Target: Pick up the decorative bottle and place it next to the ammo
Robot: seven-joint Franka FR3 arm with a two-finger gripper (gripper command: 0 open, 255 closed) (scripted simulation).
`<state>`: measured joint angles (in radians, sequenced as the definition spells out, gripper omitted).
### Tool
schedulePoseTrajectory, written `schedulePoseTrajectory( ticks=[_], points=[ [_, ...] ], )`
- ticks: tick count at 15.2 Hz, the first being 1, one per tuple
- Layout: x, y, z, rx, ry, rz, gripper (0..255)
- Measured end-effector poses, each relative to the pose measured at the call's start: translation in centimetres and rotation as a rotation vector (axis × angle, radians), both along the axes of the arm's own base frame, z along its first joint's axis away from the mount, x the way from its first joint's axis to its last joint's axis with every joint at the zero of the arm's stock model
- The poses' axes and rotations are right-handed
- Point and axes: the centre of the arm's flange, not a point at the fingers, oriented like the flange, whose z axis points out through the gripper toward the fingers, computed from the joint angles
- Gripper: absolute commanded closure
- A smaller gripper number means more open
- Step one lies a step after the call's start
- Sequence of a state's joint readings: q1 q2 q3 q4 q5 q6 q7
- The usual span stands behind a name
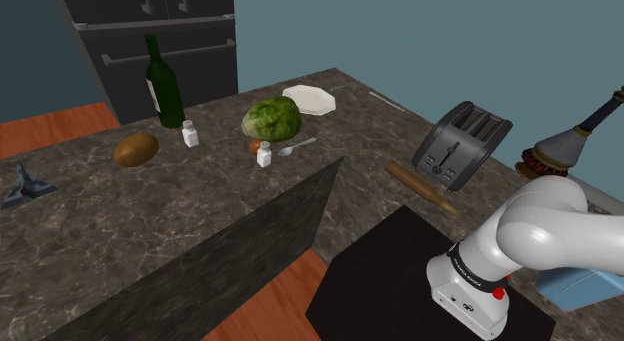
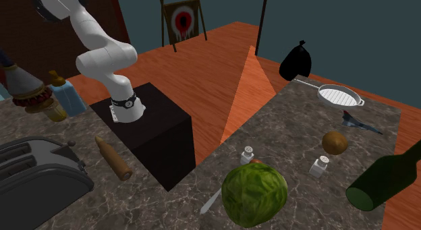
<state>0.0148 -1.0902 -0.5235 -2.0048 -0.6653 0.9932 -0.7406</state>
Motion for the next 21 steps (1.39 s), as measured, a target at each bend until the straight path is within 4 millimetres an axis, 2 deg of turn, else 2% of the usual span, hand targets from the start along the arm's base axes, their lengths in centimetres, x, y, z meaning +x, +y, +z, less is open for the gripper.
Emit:
schedulePoseTrajectory(
  ticks=[21],
  points=[
    [0.1, 0.0, -11.0, 0.000, 0.000, 0.000, 255]
  ],
)
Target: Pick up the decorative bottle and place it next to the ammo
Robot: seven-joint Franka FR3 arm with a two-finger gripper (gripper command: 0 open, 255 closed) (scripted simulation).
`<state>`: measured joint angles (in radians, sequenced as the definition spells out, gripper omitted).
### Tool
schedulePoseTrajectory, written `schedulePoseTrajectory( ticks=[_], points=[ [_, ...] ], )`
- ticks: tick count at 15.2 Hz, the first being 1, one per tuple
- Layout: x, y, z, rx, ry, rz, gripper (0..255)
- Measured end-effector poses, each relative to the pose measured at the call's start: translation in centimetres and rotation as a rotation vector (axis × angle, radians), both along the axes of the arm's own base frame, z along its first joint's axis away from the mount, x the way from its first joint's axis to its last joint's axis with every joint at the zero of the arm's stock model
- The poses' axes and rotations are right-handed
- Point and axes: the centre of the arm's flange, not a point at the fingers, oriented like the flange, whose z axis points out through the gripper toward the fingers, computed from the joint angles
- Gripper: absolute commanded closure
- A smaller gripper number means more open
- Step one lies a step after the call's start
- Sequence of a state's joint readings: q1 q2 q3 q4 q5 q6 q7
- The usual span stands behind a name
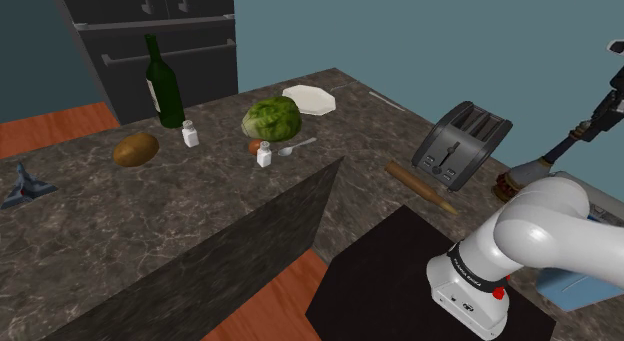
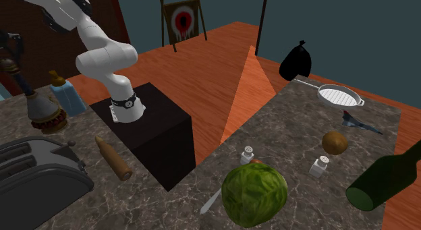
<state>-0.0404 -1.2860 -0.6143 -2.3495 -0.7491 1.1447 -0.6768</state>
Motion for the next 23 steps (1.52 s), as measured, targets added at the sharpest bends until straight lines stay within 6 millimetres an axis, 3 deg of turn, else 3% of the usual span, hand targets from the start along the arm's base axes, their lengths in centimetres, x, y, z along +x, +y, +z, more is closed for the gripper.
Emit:
schedulePoseTrajectory(
  ticks=[23],
  points=[
    [0.0, 0.0, -11.7, 0.000, 0.000, 0.000, 255]
  ],
)
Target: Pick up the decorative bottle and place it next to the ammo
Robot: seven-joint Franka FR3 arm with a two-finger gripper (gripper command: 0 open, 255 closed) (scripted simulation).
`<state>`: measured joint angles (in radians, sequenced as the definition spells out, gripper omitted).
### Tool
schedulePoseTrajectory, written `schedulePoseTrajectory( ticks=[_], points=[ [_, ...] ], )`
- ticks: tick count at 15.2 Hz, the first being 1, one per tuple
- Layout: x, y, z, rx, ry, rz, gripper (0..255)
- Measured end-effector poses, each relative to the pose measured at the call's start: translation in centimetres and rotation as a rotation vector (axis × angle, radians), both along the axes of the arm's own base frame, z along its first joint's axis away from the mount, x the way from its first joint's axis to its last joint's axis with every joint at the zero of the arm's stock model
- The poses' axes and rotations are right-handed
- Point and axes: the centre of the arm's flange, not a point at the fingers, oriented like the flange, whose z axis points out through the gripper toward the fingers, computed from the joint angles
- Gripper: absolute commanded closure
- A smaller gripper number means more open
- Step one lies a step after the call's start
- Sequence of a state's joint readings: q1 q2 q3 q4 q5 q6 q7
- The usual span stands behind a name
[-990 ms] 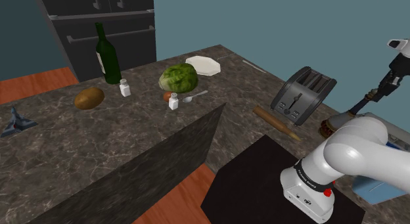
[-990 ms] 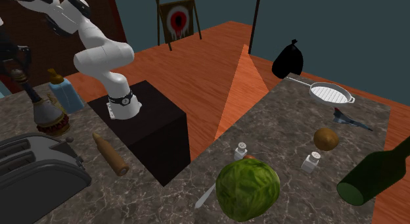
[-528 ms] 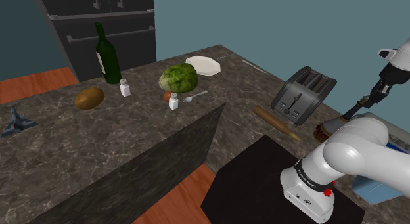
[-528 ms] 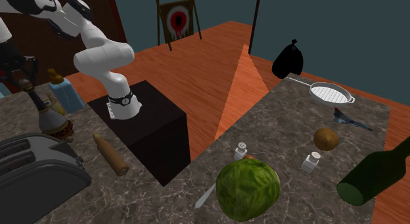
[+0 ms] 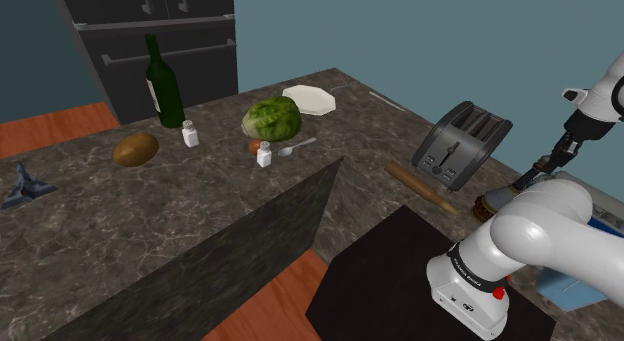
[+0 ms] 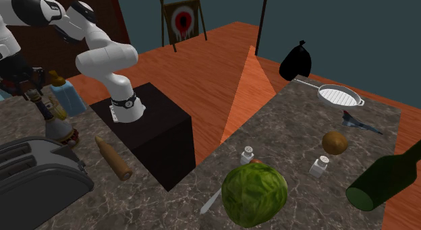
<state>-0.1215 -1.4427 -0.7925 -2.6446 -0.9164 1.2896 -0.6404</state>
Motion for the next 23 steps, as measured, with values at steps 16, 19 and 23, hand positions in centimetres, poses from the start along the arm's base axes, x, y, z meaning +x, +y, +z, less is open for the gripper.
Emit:
schedulePoseTrajectory(
  ticks=[16, 19, 23],
  points=[
    [0.4, 0.0, 3.4, -0.002, 0.000, -0.002, 0],
    [0.5, 0.3, 4.7, -0.001, -0.001, 0.000, 0],
    [0.5, 0.3, 4.8, -0.001, -0.001, 0.000, 0]
  ],
)
